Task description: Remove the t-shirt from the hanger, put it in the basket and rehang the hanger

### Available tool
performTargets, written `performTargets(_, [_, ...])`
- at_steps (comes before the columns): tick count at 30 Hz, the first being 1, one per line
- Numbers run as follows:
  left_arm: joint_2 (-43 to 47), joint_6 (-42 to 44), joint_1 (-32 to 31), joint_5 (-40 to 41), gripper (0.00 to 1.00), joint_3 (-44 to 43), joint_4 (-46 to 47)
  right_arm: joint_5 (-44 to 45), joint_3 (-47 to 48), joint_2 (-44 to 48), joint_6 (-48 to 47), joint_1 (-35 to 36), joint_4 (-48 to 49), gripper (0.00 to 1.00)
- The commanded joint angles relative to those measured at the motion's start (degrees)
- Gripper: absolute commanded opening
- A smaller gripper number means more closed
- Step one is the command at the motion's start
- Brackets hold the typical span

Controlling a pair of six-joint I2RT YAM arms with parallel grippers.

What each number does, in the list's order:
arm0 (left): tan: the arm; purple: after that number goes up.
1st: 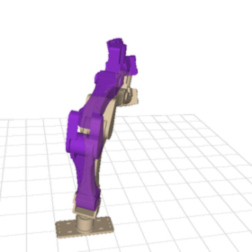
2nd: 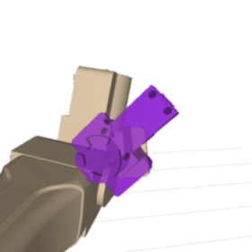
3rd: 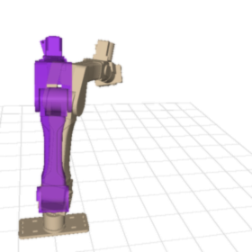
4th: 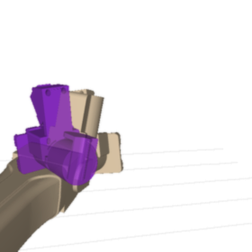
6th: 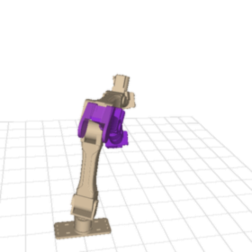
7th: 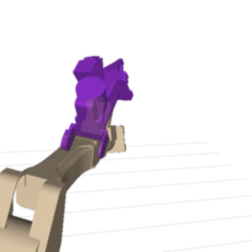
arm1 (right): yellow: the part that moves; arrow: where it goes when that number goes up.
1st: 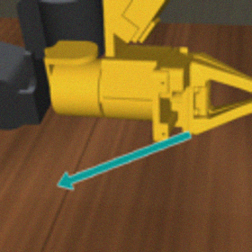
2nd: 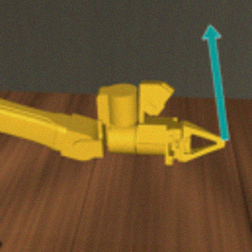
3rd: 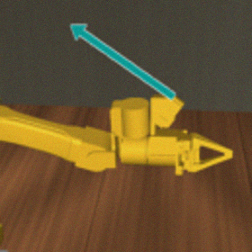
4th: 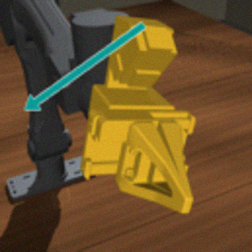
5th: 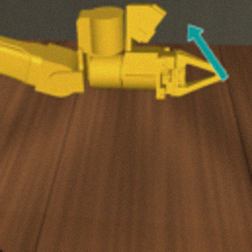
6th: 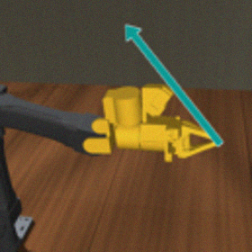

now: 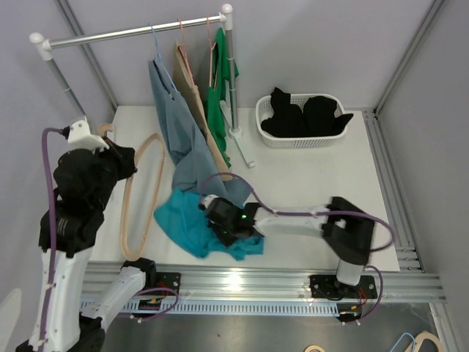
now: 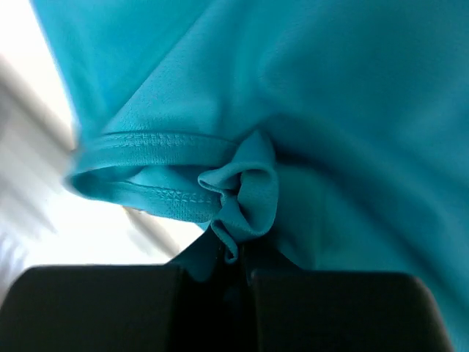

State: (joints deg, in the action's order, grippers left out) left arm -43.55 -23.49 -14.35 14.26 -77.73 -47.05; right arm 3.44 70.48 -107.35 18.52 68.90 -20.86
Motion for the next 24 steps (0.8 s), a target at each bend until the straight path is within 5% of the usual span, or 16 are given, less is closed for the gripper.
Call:
performTargets(1, [-6.3, -0.2, 8.5, -13.8, 0.01, -2.8, 4.3, -2.2, -2.5, 22.5, 3.8, 0.3, -12.9, 0.00])
performTargets(4, [-8.8, 0.1, 10.0, -11.3, 0.01, -5.9, 4.9, 2.0, 5.2, 33.6, 3.1, -6.8, -23.4, 0.00])
performTargets(9, [-11.6, -2.4, 12.9, -10.5, 0.01, -10.1, 6.9, 0.8, 23.9, 34.7, -1.2, -27.3, -28.5, 0.00])
performTargets(14, [-16.4, -4.1, 19.4, -16.6, 0.01, -15.9, 5.8, -8.3, 42.1, 22.7, -3.2, -49.3, -29.8, 0.00])
performTargets(20, [-19.5, -3.1, 21.7, -17.2, 0.01, -16.1, 8.7, -16.8, 75.0, -1.8, -3.6, -58.9, -34.9, 0.00])
performTargets(24, [-22.1, -3.1, 23.8, -20.9, 0.01, -15.7, 14.0, -20.4, 75.6, -9.2, -2.4, -61.9, -29.3, 0.00])
